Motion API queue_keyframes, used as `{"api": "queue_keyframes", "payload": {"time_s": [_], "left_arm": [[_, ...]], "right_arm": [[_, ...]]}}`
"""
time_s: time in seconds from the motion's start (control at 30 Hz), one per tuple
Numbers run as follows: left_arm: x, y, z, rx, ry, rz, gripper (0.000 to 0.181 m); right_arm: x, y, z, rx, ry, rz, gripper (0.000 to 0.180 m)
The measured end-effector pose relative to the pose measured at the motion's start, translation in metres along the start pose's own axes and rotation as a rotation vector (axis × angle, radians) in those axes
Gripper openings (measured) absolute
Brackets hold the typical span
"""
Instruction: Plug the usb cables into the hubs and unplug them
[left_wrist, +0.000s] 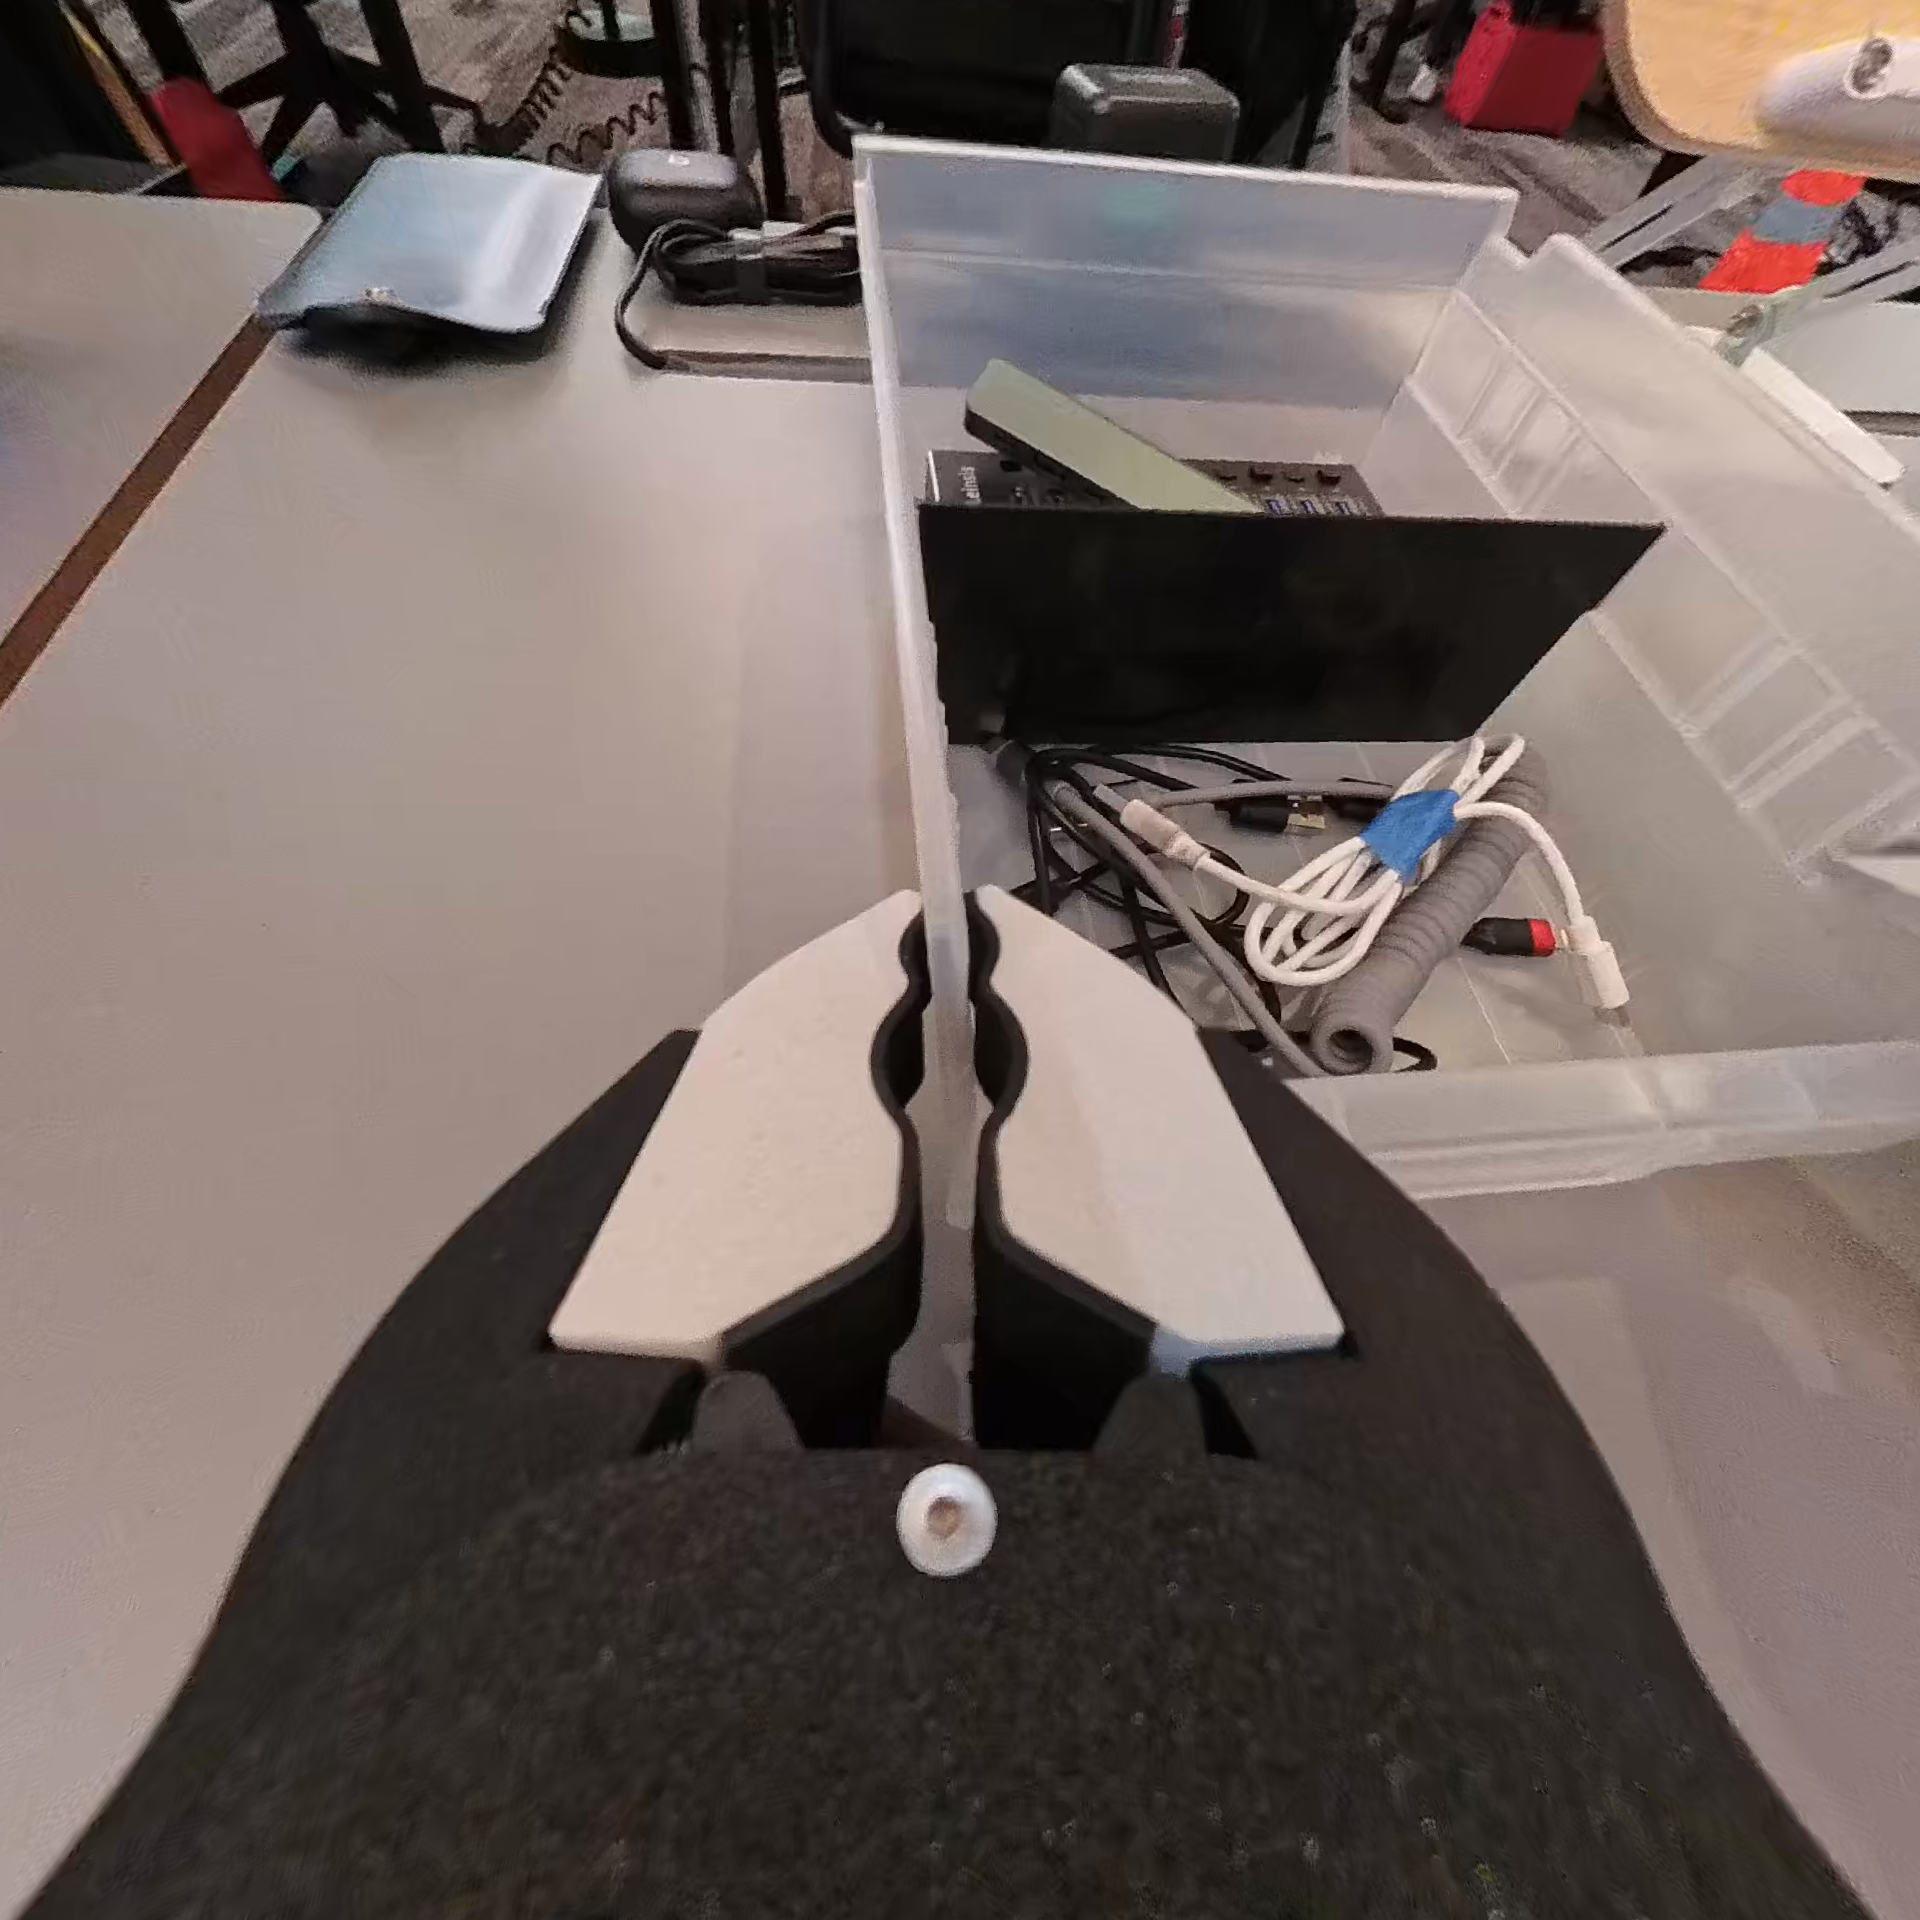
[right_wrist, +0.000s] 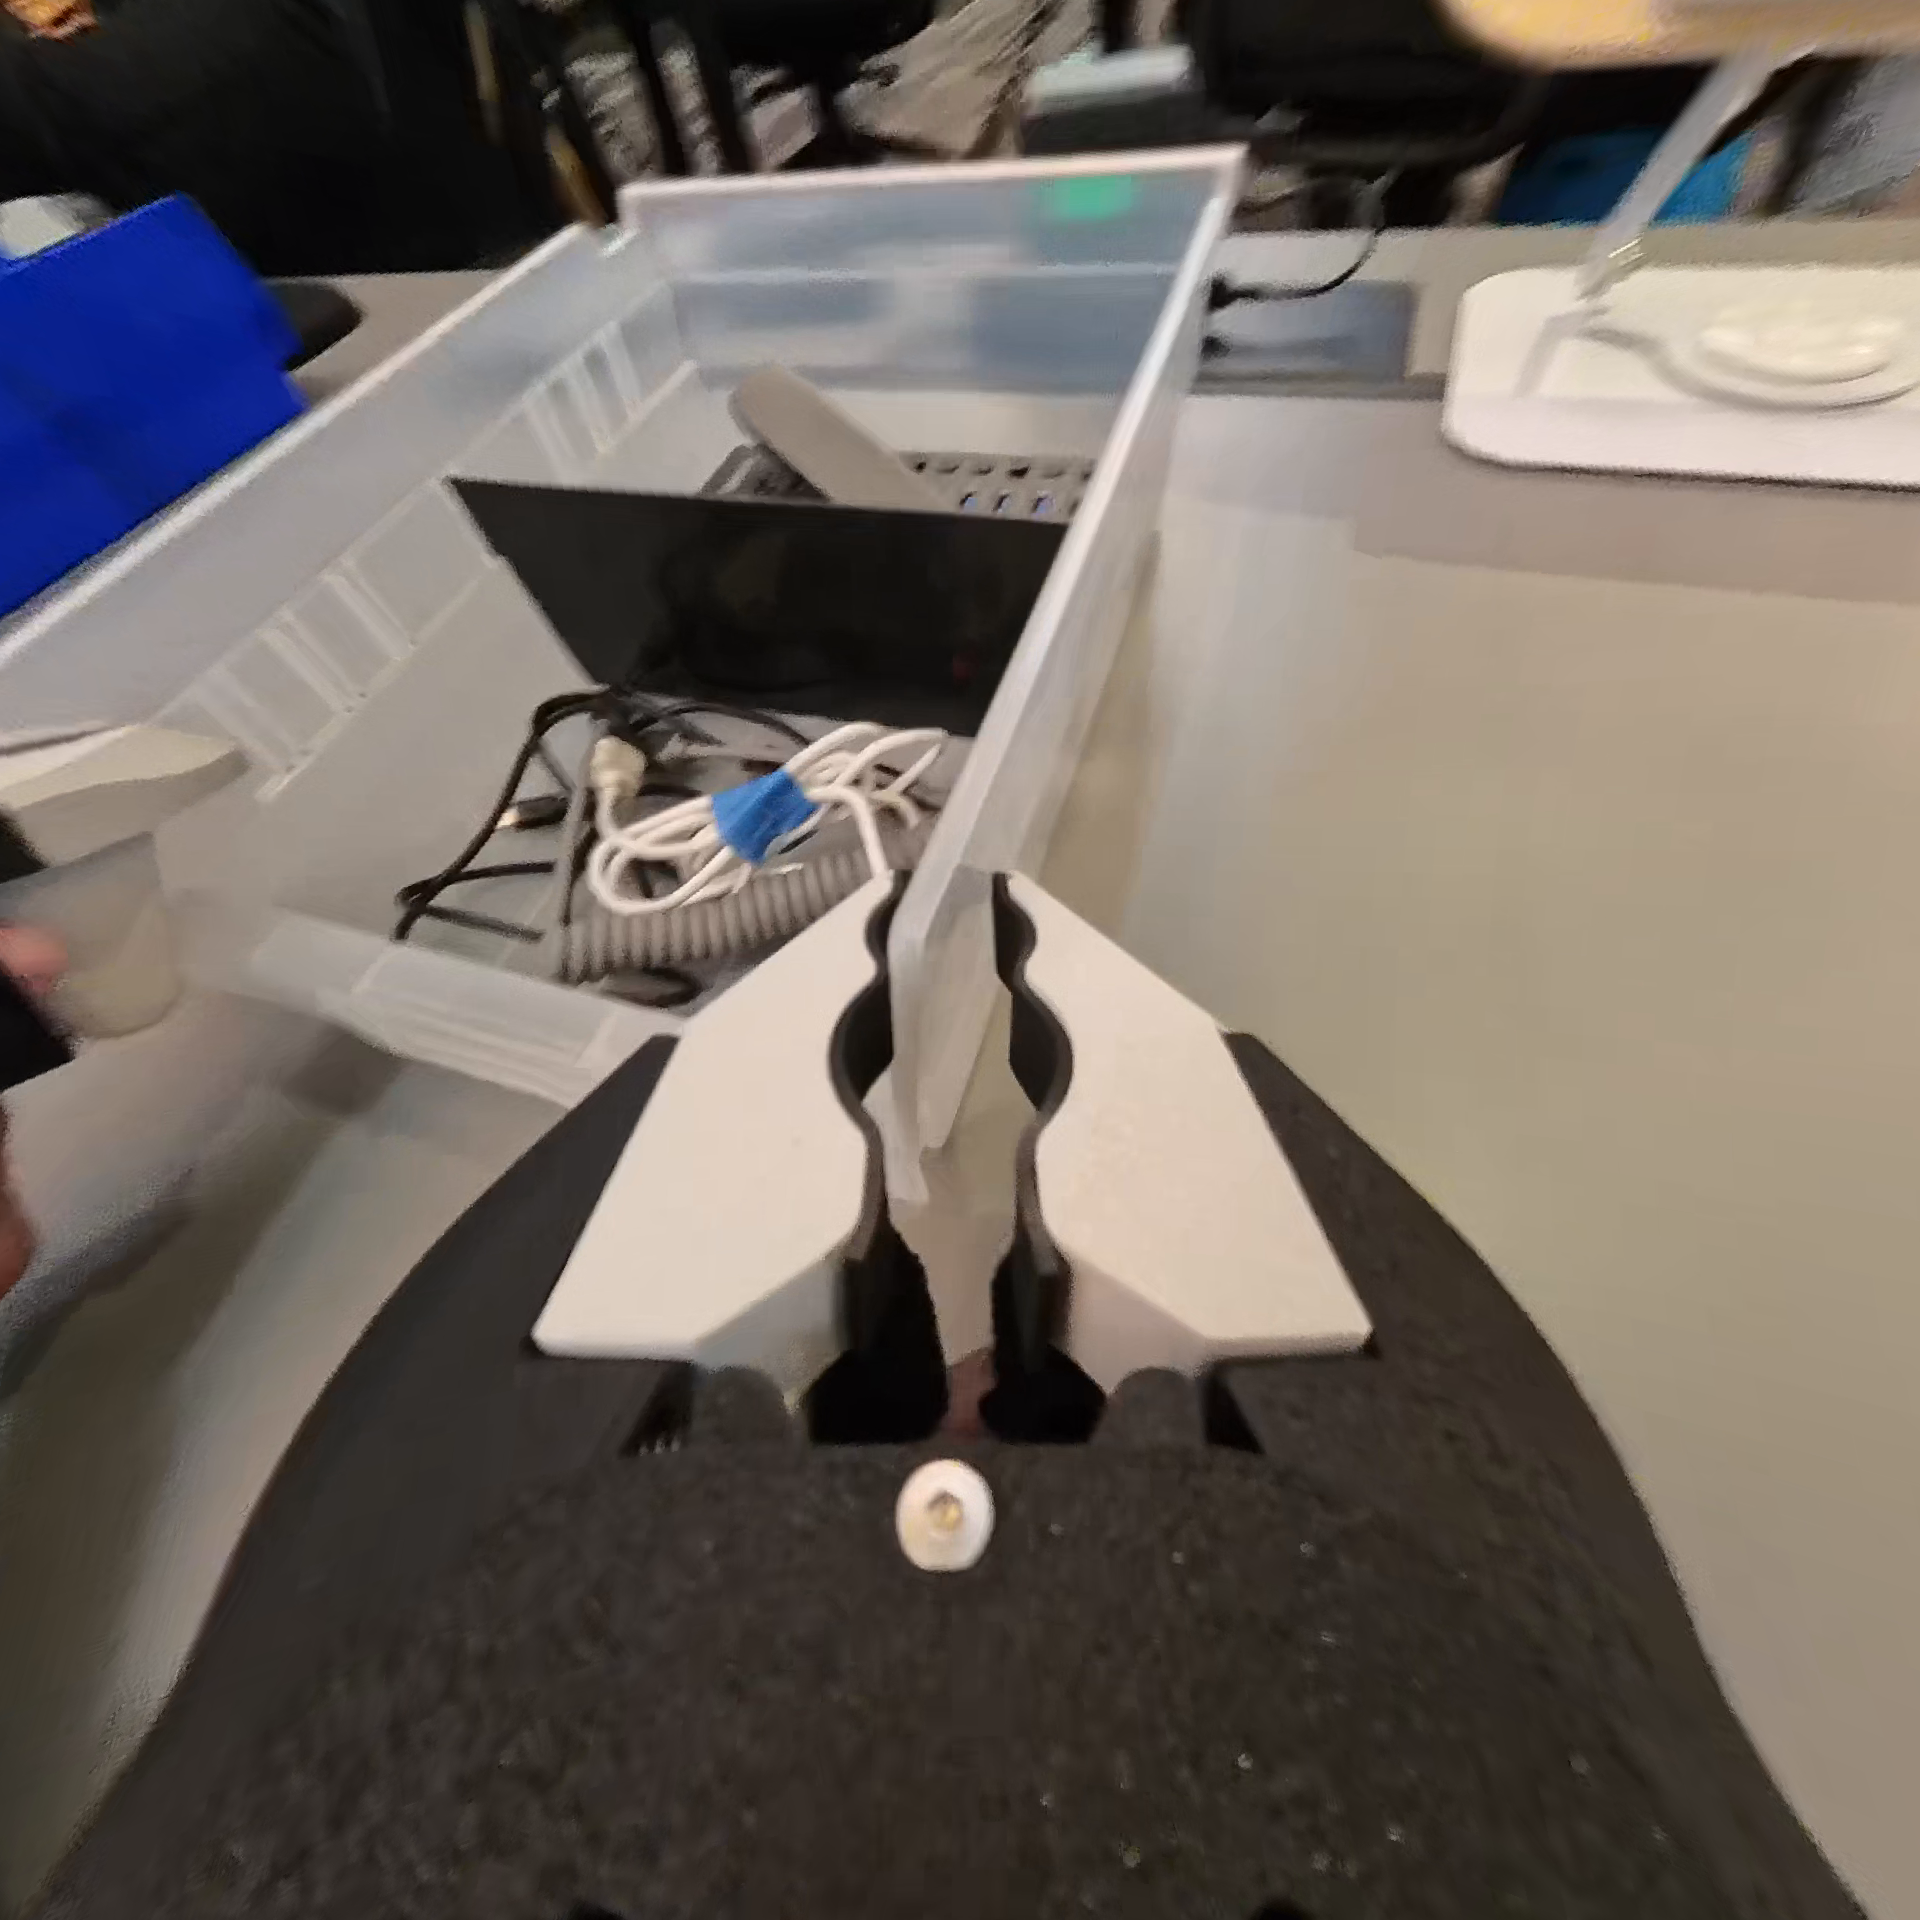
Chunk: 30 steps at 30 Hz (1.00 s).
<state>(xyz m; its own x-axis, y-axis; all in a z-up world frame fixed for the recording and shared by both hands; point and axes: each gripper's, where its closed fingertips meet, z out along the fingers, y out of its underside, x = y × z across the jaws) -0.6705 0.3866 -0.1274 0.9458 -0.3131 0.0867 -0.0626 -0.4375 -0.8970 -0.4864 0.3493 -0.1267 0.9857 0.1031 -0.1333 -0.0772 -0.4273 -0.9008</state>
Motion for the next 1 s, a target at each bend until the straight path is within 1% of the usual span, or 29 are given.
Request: {"api": "queue_keyframes", "payload": {"time_s": [0.03, 0.07, 0.1, 0.13, 0.17, 0.2, 0.27, 0.33, 0.4, 0.47, 0.53, 0.6, 0.63, 0.7, 0.73, 0.83, 0.9, 1.0], "left_arm": [[0.0, 0.0, -0.003, -0.007, -0.005, -0.016, 0.004], [0.0, -0.003, -0.008, 0.0, -0.01, -0.027, 0.012], [-0.002, -0.008, -0.015, 0.021, -0.028, -0.035, 0.028], [-0.008, -0.016, -0.026, 0.054, -0.068, -0.045, 0.035], [-0.014, -0.027, -0.038, 0.102, -0.115, -0.06, 0.035], [-0.017, -0.04, -0.05, 0.157, -0.147, -0.077, 0.035], [-0.011, -0.059, -0.072, 0.219, -0.178, -0.084, 0.035], [0.016, -0.07, -0.085, 0.238, -0.142, -0.046, 0.037], [0.056, -0.066, -0.091, 0.23, -0.056, -0.036, 0.038], [0.1, -0.045, -0.094, 0.197, 0.048, -0.064, 0.038], [0.136, -0.009, -0.093, 0.161, 0.126, -0.118, 0.038], [0.151, 0.028, -0.085, 0.144, 0.116, -0.177, 0.036], [0.156, 0.034, -0.081, 0.139, 0.123, -0.194, 0.035], [0.166, 0.026, -0.073, 0.124, 0.154, -0.17, 0.037], [0.167, 0.024, -0.068, 0.124, 0.135, -0.123, 0.037], [0.163, 0.026, -0.058, 0.117, 0.068, -0.005, 0.038], [0.16, 0.028, -0.056, 0.11, 0.049, -0.004, 0.038], [0.158, 0.031, -0.055, 0.092, 0.041, -0.006, 0.039]], "right_arm": [[-0.004, 0.002, -0.005, -0.042, -0.083, 0.003, 0.019], [-0.01, 0.005, -0.015, -0.081, -0.192, -0.002, 0.024], [-0.012, 0.007, -0.028, -0.099, -0.3, -0.003, 0.028], [-0.01, 0.006, -0.045, -0.099, -0.39, -0.005, 0.029], [-0.003, 0.006, -0.062, -0.098, -0.462, -0.019, 0.029], [0.01, 0.006, -0.078, -0.098, -0.499, -0.048, 0.03], [0.05, 0.005, -0.106, -0.066, -0.496, -0.131, 0.03], [0.103, 0.0, -0.132, -0.016, -0.429, -0.195, 0.03], [0.165, -0.005, -0.158, 0.028, -0.33, -0.212, 0.03], [0.233, -0.006, -0.185, 0.071, -0.209, -0.192, 0.03], [0.302, -0.002, -0.215, 0.126, -0.077, -0.117, 0.031], [0.364, 0.014, -0.244, 0.182, 0.03, -0.062, 0.034], [0.392, 0.021, -0.256, 0.2, 0.086, -0.044, 0.036], [0.444, 0.029, -0.271, 0.177, 0.236, 0.009, 0.038], [0.462, 0.03, -0.275, 0.174, 0.285, 0.036, 0.039], [0.475, 0.039, -0.267, 0.133, 0.279, 0.11, 0.04], [0.471, 0.045, -0.261, 0.113, 0.266, 0.127, 0.04], [0.468, 0.048, -0.258, 0.102, 0.284, 0.083, 0.039]]}}
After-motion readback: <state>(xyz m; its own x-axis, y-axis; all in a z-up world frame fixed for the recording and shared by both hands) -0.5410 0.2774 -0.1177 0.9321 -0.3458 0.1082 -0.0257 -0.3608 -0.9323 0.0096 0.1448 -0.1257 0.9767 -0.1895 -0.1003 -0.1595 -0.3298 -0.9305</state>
